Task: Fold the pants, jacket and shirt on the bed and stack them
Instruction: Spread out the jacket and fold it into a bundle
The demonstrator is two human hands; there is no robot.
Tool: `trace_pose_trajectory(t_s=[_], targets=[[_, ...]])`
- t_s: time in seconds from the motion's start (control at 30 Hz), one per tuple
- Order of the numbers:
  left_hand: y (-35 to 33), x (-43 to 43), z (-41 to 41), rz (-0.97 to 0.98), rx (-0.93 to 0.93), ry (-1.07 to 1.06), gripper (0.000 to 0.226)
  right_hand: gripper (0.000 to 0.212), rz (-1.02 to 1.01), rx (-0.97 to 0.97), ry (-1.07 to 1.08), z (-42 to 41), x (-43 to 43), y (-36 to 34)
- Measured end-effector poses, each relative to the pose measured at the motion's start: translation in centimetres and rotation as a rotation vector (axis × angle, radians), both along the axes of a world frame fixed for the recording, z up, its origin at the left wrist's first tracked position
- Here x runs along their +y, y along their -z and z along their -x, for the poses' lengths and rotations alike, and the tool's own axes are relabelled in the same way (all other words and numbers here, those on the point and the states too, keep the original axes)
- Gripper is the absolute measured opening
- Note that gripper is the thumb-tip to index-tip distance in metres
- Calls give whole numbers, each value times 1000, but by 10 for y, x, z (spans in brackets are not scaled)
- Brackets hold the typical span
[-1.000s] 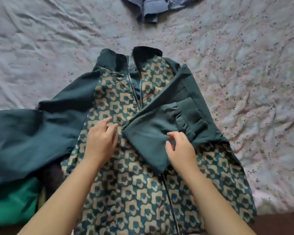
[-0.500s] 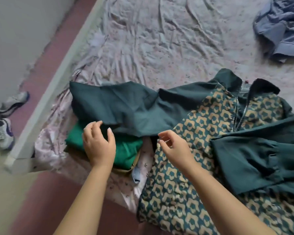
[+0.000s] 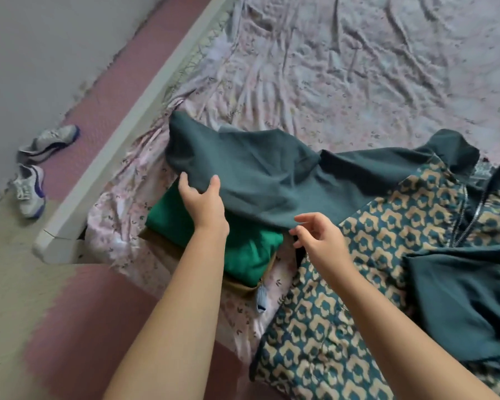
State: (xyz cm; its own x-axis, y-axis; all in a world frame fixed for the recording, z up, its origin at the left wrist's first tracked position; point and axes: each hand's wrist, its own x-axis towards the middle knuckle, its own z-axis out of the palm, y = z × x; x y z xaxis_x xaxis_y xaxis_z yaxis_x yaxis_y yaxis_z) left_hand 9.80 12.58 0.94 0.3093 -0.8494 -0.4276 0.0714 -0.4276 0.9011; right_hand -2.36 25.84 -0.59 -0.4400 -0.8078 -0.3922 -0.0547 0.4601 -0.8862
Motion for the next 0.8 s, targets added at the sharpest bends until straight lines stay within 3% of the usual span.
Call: trace_pose_trajectory(t_s=[0.17,0.4,0.47,0.57,0.7,0.8], targets=[[-53,28,41,411,-324,432,68,18,65,-82,135,37,28,-24],[-71,124,125,763,-426,1061,69,19,208,-302,419,96,103,-59],[-60,161,143,684,-333,1255,67,19,234,-361,539,114,132,-61],[-29,210,156,411,-273,1465,62,19,186,-350,760,137,179,-51],[20,231,153,222,-485,1315,46,12,-35,-251,867,153,221,-21],[45,223,151,232,-685,1300,49,37,-177,-109,833,164,225,5]])
